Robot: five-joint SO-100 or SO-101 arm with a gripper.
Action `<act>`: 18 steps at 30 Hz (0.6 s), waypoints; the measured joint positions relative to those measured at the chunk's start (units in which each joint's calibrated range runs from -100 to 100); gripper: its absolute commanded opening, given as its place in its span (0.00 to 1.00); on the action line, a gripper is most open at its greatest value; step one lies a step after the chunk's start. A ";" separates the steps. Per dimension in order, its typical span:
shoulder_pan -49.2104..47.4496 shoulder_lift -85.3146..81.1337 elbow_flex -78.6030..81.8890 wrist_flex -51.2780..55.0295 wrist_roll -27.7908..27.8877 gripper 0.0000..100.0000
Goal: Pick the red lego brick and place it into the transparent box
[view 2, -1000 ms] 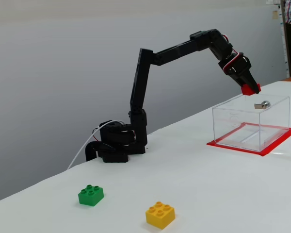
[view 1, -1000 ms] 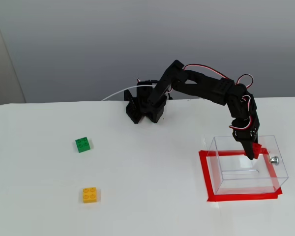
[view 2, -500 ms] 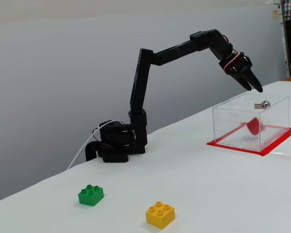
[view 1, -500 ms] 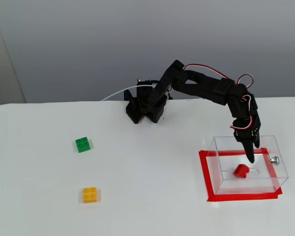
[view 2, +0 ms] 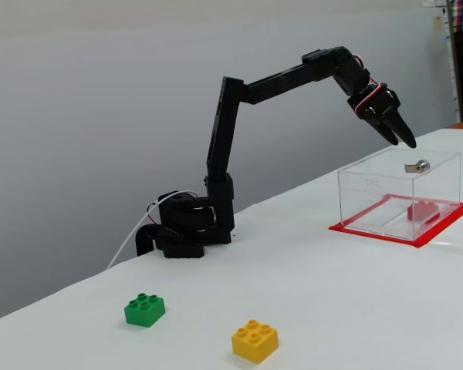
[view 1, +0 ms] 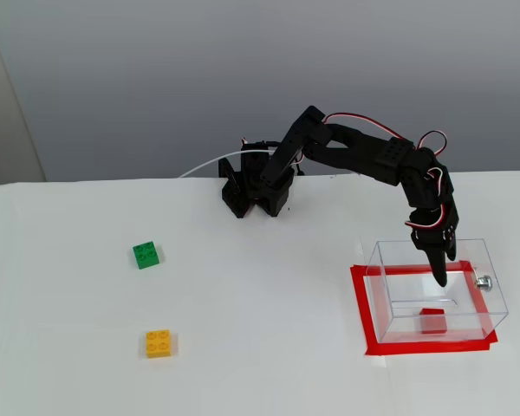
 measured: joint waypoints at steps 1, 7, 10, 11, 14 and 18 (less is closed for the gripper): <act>0.00 0.00 0.00 0.00 0.00 0.12; 0.00 0.00 0.00 1.89 0.00 0.01; 0.00 -0.25 0.00 3.00 0.00 0.01; 0.00 -0.42 0.00 3.34 0.00 0.01; 0.00 -1.95 0.00 4.80 0.00 0.01; 1.28 -6.68 0.00 6.26 0.00 0.01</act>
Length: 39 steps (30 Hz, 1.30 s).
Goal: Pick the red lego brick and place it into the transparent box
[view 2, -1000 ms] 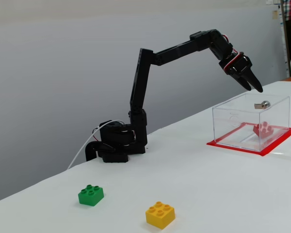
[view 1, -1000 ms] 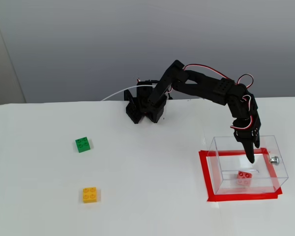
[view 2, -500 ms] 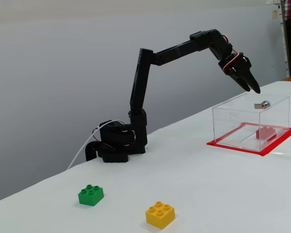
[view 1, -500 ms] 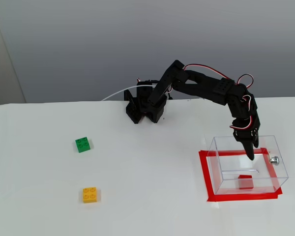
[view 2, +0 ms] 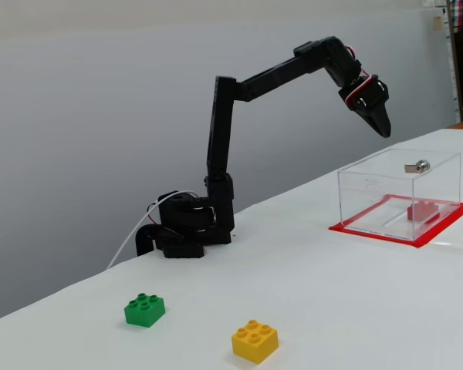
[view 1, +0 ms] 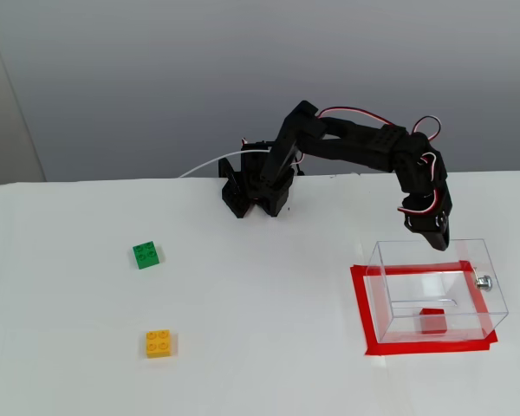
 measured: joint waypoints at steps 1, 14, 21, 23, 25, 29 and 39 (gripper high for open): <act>0.75 -1.35 0.00 0.26 0.00 0.01; 18.06 -24.86 12.97 1.54 0.15 0.01; 33.65 -40.68 24.10 1.54 0.15 0.01; 37.18 -44.99 27.10 1.54 0.10 0.01; 40.49 -48.88 30.27 1.54 -0.10 0.01; 46.47 -55.31 36.72 1.54 -0.10 0.01; 55.56 -71.04 52.60 1.54 -0.10 0.01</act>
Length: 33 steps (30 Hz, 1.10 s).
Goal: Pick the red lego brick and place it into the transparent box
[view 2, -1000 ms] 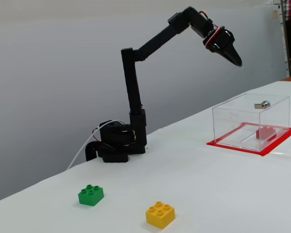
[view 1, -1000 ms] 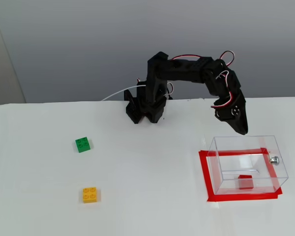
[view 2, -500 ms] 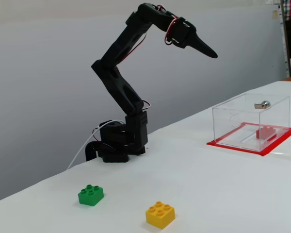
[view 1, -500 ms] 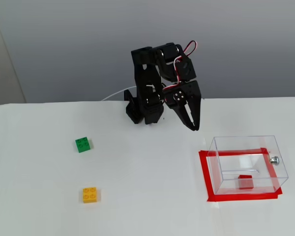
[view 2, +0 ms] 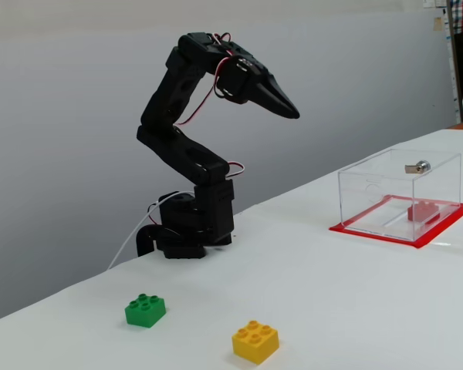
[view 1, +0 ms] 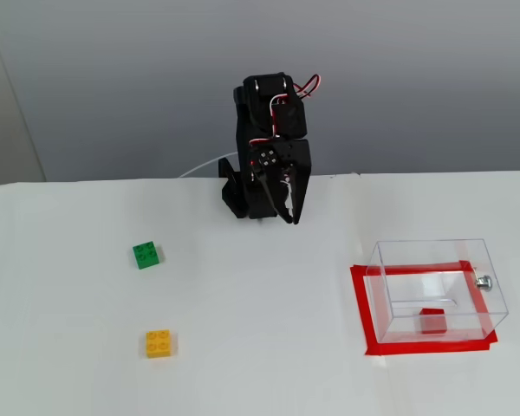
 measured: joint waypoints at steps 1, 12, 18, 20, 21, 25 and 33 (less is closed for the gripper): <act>1.18 -2.03 1.77 -0.43 0.00 0.01; 7.16 -24.86 32.30 -14.65 0.00 0.01; 6.94 -30.87 48.10 -18.94 0.10 0.02; 7.37 -32.56 51.46 -19.19 0.20 0.02; 7.37 -33.49 52.96 -19.19 0.24 0.02; 6.41 -36.45 58.52 -20.48 0.24 0.02; 7.16 -38.14 68.23 -27.25 0.24 0.02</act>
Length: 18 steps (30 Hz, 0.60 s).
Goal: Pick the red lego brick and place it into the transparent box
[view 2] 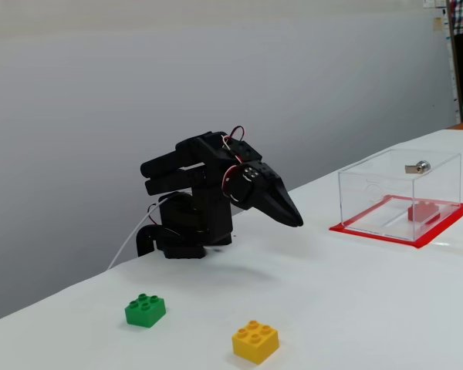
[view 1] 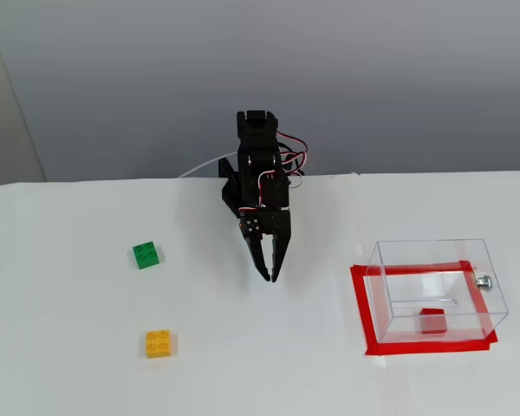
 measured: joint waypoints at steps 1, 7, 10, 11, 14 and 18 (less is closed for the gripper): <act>-0.11 0.00 0.62 -0.43 0.00 0.02; -0.21 -0.17 3.80 -1.54 -0.05 0.02; -0.32 -0.17 5.47 -0.51 -0.20 0.02; -0.32 -0.17 5.74 0.34 -0.24 0.02; -0.32 -0.17 6.18 3.26 -0.24 0.02; -0.32 -0.17 6.35 6.86 -0.24 0.01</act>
